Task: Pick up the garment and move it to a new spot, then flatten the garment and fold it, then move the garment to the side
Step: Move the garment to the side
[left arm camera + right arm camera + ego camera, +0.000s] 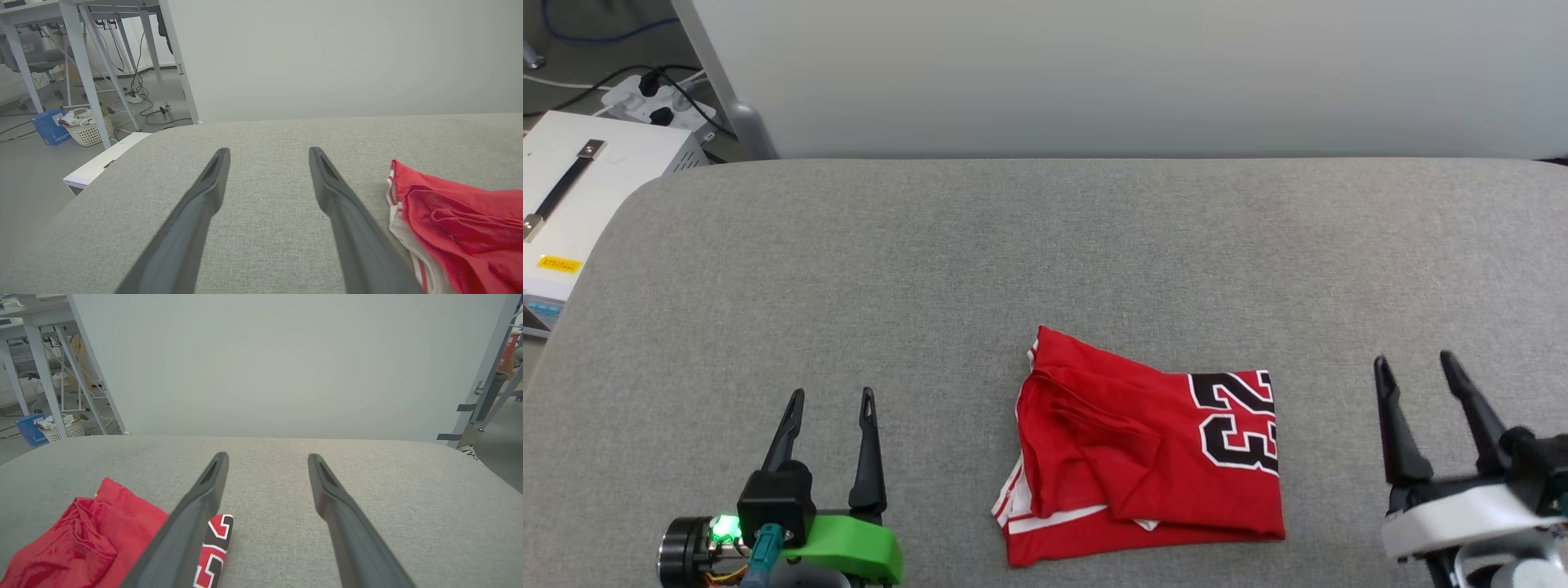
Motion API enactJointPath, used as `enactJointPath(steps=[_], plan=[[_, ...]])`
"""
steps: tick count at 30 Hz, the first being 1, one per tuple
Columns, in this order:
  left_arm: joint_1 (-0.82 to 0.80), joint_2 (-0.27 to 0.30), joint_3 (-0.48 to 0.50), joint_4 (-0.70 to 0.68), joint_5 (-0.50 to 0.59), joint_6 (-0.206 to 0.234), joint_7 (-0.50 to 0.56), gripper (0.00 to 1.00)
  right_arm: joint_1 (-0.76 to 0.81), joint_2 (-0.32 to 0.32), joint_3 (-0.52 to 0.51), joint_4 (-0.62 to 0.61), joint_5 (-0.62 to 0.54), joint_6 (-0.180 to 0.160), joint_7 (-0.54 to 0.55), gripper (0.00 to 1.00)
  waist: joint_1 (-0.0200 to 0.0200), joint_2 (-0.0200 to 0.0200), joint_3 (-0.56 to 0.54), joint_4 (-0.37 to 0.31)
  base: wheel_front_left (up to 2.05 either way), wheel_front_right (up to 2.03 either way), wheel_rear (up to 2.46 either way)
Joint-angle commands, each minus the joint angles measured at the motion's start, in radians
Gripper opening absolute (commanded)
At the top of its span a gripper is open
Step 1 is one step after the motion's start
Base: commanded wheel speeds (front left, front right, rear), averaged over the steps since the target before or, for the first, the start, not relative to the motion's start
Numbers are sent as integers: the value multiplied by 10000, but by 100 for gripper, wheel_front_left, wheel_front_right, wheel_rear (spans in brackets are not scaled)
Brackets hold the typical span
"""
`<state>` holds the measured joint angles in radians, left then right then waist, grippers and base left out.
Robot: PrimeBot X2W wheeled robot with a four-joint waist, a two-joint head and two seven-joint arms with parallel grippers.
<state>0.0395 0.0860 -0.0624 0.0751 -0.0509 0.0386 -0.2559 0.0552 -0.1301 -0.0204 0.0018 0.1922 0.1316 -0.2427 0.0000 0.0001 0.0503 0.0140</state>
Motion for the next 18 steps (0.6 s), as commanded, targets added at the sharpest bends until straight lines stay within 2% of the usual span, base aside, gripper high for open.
enactJointPath(steps=[1,4,7,9,13,18], plan=[[9,33,10,17,48,-1,-59,100,-474,-197,-54,-132,-87,-9,-87,100,0,-1,33,16,0,0,0],[-83,25,-19,54,53,-19,-59,100,-1297,-641,-21,-291,64,-9,81,100,0,-1,96,62,0,0,0],[-179,16,-56,93,55,-43,-59,100,-2129,-1325,413,-322,545,-9,924,100,0,-1,178,120,0,0,0],[-247,13,-64,108,54,-54,-59,100,-2645,-1909,955,-408,987,-9,1856,100,0,-1,255,160,0,0,0],[-366,8,-59,132,42,-78,-59,100,-3378,-3125,2032,-385,3000,-9,4787,100,0,-1,400,243,0,0,0],[-522,-12,-70,132,36,-95,-59,100,-3628,-4204,2450,-293,5383,-9,7835,100,0,-1,624,353,0,0,0]])
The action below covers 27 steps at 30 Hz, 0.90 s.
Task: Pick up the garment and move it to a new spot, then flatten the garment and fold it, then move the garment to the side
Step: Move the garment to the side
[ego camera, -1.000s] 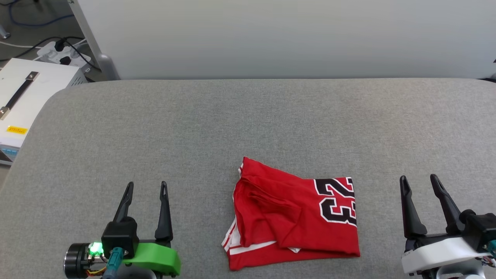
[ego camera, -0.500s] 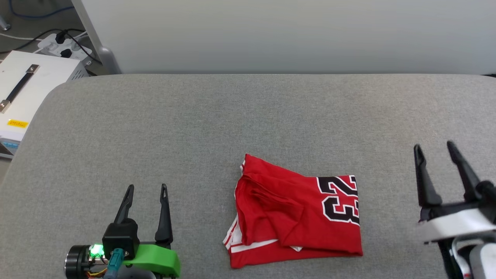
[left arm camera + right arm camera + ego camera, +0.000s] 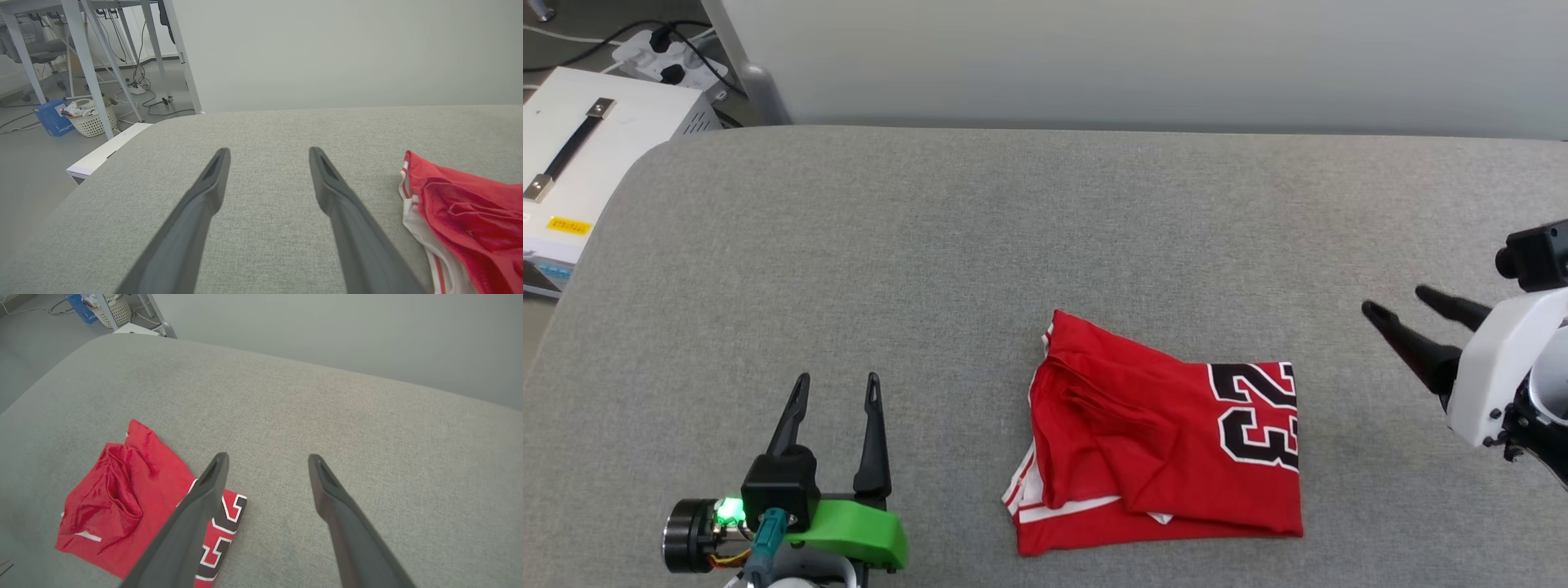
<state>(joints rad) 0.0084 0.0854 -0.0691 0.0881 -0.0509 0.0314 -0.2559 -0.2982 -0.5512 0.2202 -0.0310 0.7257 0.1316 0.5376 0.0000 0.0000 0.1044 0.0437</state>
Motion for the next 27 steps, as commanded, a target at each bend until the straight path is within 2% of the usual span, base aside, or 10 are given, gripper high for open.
enactJointPath(steps=[1,5,9,19,24,25,26,27], plan=[[-258,-15,-13,-1,33,-29,-59,100,-24,-138,114,92,530,-9,649,100,0,0,157,88,0,0,0],[-501,-60,-95,1,27,-63,-59,100,319,-311,154,301,1751,-9,2038,100,0,0,455,265,0,0,0],[-775,-123,-211,19,1,-85,-59,100,615,-208,352,545,2174,-9,2490,100,0,0,823,494,0,0,0],[-1375,-203,-329,93,25,-110,-59,100,219,828,1540,2041,2268,-9,1925,100,0,0,1628,930,0,0,0],[-1563,-234,-409,172,31,-118,-59,100,281,868,2392,2708,2164,-9,1440,100,0,0,1739,1082,0,0,0],[-1586,-240,-415,192,27,-111,-59,100,254,824,2524,2749,2145,-9,1211,65,0,0,1734,1097,0,0,0],[-1596,-244,-414,206,23,-101,-59,100,209,771,2613,2757,2109,-9,989,23,0,0,1714,1098,0,0,0],[-1587,-249,-404,228,15,-88,-59,100,128,676,2747,2732,2060,-9,745,0,0,0,1657,1085,0,0,0]])
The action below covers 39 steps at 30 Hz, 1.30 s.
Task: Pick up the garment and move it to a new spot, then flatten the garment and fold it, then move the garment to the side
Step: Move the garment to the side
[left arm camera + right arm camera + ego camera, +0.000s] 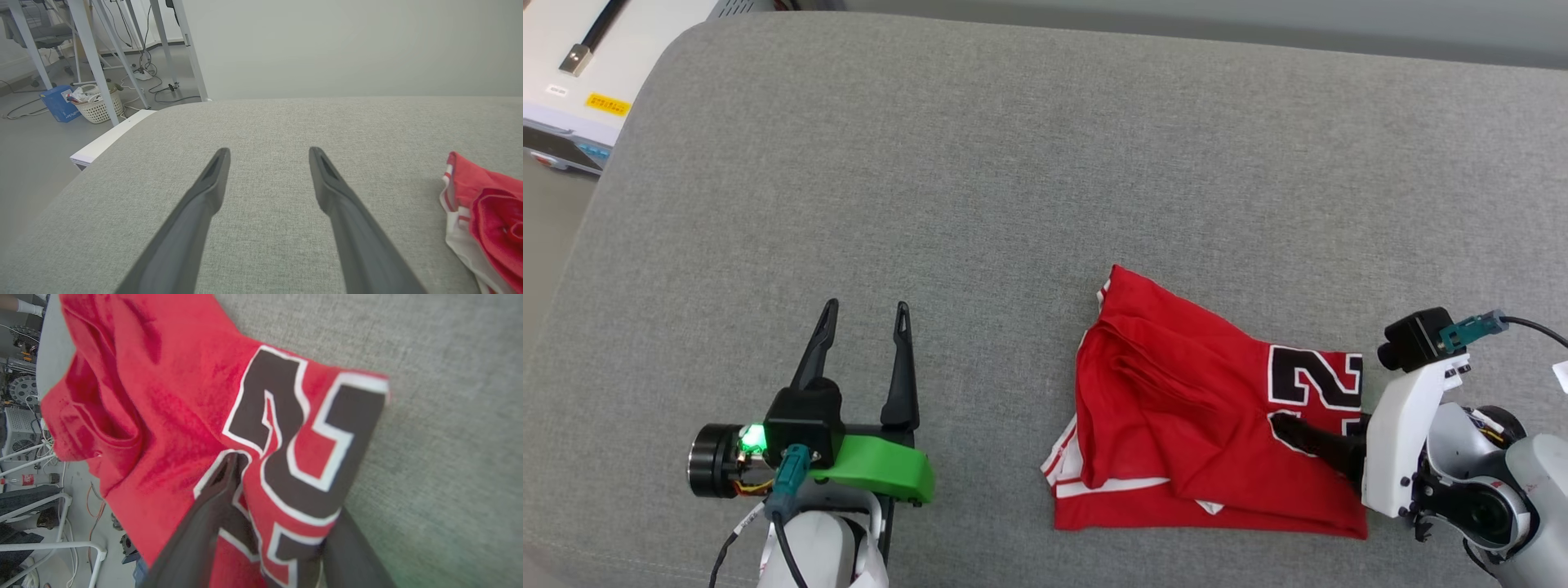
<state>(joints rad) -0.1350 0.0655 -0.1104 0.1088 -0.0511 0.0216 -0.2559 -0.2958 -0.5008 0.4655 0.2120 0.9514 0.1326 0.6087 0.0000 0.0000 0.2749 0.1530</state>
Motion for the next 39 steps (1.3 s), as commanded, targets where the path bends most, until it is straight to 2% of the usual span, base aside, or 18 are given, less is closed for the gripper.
enactJointPath(steps=[1,9,18,24,30,39], plan=[[-125,-52,23,39,13,21,-59,100,33,119,337,287,-185,-19,-173,0,0,0,-104,-34,0,0,0],[359,-37,205,79,0,57,-59,100,-947,-581,640,-385,-346,-19,-1510,0,0,0,-695,-771,0,0,0],[562,52,358,-153,82,66,-59,100,-1882,-1976,1424,-1901,-653,-19,-1509,0,0,0,-547,-2603,0,0,0],[293,193,371,-314,217,26,-59,100,-2211,-2649,1291,-2131,-575,-19,-1476,0,0,0,-55,-3551,0,0,0],[-182,408,382,-540,335,-29,-59,100,-2598,-3192,690,-1273,-791,-19,-1787,0,0,0,796,-3918,0,0,0],[-881,759,374,-1109,497,-72,-59,100,-3989,-4056,85,1447,-1471,-19,-1803,0,0,0,2228,-3726,0,0,0]])
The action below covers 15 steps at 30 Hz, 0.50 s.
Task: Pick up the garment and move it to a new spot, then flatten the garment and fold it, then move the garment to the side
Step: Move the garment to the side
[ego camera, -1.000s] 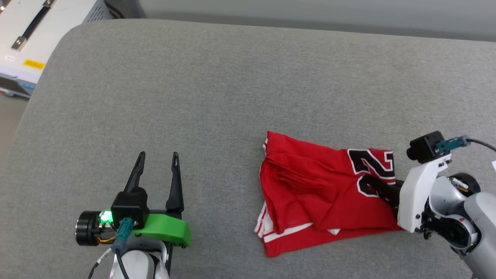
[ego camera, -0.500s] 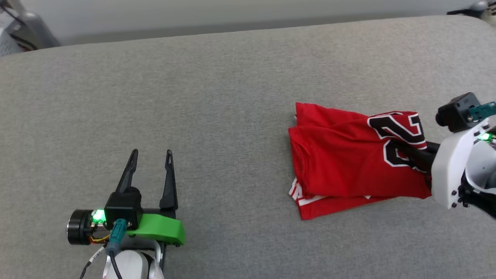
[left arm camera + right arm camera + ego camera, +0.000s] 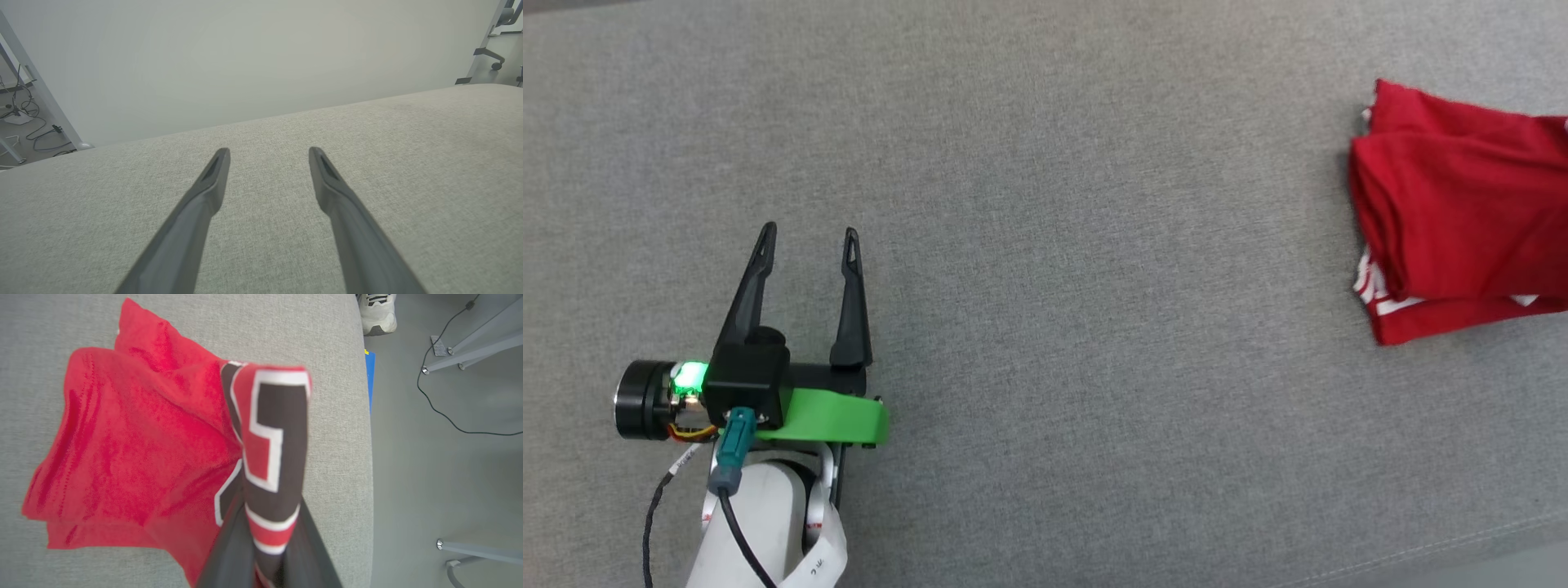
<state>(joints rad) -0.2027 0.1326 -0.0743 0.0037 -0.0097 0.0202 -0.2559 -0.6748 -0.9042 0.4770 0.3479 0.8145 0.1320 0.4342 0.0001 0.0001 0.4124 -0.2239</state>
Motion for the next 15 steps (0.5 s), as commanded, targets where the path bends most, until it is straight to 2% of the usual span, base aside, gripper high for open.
enactJointPath(steps=[1,9,14,15], plan=[[-281,119,10,-116,91,-66,-59,100,-362,-68,-63,378,-199,-13,-49,0,-1,-1,987,83,0,0,0],[-802,279,-66,-544,194,-17,-59,100,-1697,-143,-696,2916,-972,-13,-485,0,-1,-1,1835,403,0,0,0],[-801,309,-95,-692,215,92,-59,100,-2197,321,-1053,4018,-1337,-13,-1148,0,-1,-1,1905,413,0,0,0],[-794,319,-88,-678,202,103,-59,100,-2240,434,-1119,4218,-1390,-13,-1237,39,-1,-1,1860,411,0,0,0]])
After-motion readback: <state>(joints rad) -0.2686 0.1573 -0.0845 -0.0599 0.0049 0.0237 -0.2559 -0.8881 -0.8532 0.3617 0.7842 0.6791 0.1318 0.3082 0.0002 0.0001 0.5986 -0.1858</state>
